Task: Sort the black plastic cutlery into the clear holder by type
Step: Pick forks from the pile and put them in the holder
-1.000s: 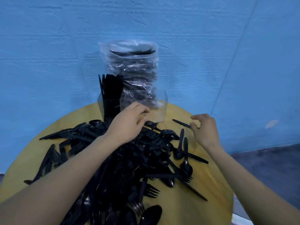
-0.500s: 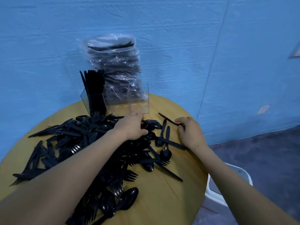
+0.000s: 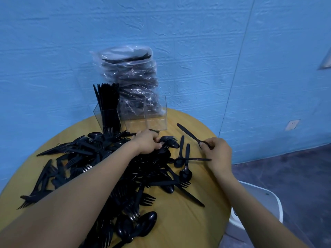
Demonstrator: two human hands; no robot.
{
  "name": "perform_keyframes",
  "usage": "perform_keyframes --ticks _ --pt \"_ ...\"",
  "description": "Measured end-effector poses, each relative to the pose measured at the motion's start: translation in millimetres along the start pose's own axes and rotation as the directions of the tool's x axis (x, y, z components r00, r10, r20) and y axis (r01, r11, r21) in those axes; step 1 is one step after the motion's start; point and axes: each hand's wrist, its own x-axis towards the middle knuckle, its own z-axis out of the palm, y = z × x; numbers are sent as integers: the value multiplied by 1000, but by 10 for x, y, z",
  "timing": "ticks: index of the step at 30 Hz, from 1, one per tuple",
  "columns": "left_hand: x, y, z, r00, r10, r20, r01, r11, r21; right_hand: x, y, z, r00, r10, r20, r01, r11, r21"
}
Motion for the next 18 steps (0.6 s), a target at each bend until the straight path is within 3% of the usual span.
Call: perform_keyframes --ticks 11,13,18 --pt "14 -140 -72 982 81 -172 -131 945 -301 -4 -125 80 999 -28 39 23 991 132" --pt "15 -127 -63 977 126 -172 -166 956 -242 -16 -135 82 999 -32 36 26 988 149" --pt "43 20 79 980 193 -41 -188 977 104 -35 -90 87 999 -3 48 -4 990 142"
